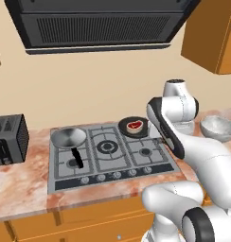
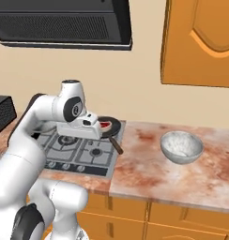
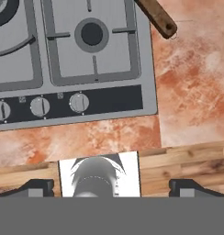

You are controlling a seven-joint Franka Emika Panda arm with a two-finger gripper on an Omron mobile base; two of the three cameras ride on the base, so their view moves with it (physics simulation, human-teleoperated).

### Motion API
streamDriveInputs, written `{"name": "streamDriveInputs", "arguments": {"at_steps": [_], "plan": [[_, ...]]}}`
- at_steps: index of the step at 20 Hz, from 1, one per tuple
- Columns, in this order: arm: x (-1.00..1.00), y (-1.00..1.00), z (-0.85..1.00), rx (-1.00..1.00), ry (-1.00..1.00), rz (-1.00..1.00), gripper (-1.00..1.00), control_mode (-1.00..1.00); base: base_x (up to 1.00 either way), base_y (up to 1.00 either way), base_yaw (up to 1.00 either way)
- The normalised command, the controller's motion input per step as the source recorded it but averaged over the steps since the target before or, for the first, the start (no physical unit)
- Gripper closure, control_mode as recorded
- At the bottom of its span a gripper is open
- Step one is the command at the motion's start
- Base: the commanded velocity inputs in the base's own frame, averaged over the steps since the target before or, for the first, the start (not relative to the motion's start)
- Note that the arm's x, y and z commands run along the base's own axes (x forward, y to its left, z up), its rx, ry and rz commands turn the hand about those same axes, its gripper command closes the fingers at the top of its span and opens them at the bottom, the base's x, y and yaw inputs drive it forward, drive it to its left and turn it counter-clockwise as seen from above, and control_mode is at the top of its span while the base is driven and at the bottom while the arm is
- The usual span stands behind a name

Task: Place one of the steaks on the plate and the other in the bowl. Then place the bowl in the fridge.

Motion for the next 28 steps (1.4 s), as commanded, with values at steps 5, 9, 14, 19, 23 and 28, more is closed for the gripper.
{"name": "streamDriveInputs", "arguments": {"at_steps": [5, 9, 14, 19, 23, 28], "plan": [[0.0, 0.0, 0.0, 0.0, 0.0, 0.0, -1.0, 1.0, 0.05, -0.65, 0.0], [0.0, 0.0, 0.0, 0.0, 0.0, 0.0, -1.0, 1.0, 0.4, 0.0, 0.0], [0.09, 0.03, -0.01, 0.0, 0.0, 0.0, -1.0, -1.0, 0.0, 0.0, 0.0], [0.63, 0.27, 0.03, 0.0, -0.01, 0.0, -1.0, -1.0, 0.0, 0.0, 0.0], [0.91, 0.67, 0.01, -0.02, -0.03, -0.21, -1.0, -1.0, 0.0, 0.0, 0.0], [0.97, 0.51, -0.05, 0.02, -0.09, -0.4, -1.0, -1.0, 0.0, 0.0, 0.0]]}}
